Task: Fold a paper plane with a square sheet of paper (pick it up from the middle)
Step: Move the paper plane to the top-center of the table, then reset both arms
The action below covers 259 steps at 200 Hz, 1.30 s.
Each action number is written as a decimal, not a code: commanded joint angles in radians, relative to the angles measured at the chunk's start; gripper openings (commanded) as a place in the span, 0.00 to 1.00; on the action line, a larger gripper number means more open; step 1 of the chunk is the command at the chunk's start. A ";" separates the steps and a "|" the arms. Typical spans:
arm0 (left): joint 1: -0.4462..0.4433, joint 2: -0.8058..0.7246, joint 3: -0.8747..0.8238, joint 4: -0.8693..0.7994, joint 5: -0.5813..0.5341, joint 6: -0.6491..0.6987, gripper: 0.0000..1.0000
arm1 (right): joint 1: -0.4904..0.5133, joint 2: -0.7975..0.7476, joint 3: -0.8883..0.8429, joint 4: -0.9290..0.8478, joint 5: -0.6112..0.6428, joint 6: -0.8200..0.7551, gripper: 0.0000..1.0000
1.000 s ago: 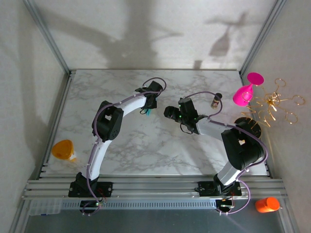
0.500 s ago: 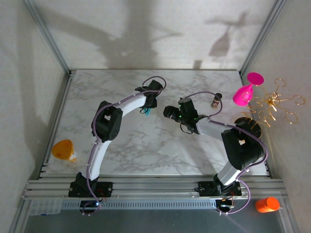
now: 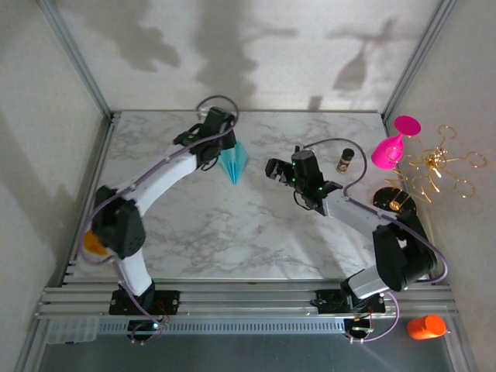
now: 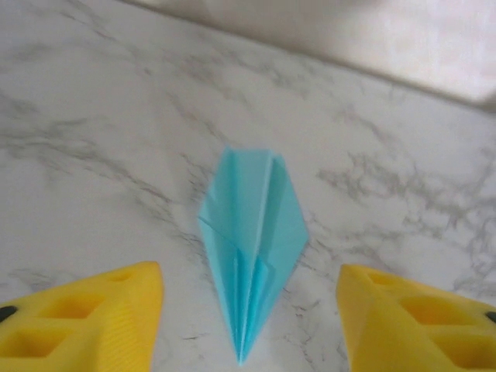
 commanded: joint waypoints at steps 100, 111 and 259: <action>0.240 -0.719 -1.154 1.029 -0.466 0.366 1.00 | -0.005 -0.155 -0.406 0.698 0.624 -0.611 0.99; 0.265 -0.724 -1.182 1.040 -0.469 0.370 0.99 | -0.008 -0.135 -0.439 0.784 0.644 -0.681 0.99; 0.564 -0.449 -1.451 1.745 0.275 0.386 1.00 | -0.361 -0.055 -0.731 1.208 0.035 -0.700 0.99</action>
